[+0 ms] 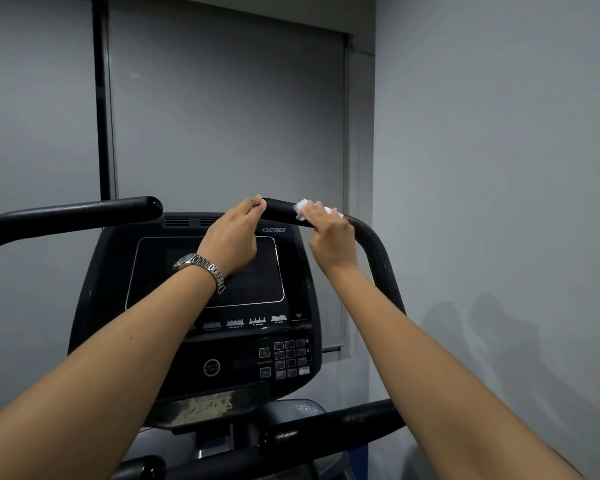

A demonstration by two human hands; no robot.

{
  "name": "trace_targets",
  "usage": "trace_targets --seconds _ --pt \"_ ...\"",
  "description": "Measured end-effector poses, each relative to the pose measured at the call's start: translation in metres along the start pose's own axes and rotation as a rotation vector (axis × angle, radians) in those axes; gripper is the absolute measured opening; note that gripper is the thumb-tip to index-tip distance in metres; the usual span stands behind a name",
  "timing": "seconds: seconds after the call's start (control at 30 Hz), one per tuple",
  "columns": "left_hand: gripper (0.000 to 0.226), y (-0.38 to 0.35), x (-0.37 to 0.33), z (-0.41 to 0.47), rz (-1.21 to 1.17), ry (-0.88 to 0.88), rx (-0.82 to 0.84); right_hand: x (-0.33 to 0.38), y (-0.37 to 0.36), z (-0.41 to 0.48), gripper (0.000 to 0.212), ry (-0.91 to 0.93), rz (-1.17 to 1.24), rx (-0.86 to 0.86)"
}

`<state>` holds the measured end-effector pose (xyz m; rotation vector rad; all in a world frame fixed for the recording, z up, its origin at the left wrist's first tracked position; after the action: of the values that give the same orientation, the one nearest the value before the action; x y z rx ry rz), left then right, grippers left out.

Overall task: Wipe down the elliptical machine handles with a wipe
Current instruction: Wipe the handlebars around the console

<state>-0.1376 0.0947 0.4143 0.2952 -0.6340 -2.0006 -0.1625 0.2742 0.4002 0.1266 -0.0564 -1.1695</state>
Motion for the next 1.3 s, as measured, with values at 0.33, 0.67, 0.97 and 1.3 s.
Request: trace_targets --seconds 0.33,0.67,0.97,1.3 --pt "0.059 -0.001 -0.001 0.000 0.006 0.006 -0.013 -0.006 0.002 0.009 0.053 -0.022 0.044 0.027" --pt "0.059 -0.002 -0.004 0.000 0.030 0.021 -0.008 -0.019 0.006 -0.003 0.057 -0.079 0.048 -0.043" --pt "0.059 0.001 -0.010 -0.003 0.101 0.013 0.019 -0.034 0.002 -0.016 0.059 -0.066 -0.009 0.027" --pt "0.041 -0.001 -0.033 0.013 0.288 -0.045 -0.078 -0.036 0.008 -0.026 0.051 -0.017 0.017 -0.011"
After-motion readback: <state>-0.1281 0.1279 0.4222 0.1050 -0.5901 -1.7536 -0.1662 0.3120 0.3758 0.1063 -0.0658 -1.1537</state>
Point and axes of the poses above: each hand's wrist, its own z-axis towards the middle knuckle, its own y-axis out of the back of the hand, x = y × z, the point moved 2 cm from there along z, towards the middle knuckle, and after that the axes turned 4 degrees about -z, right-handed, at the moved point
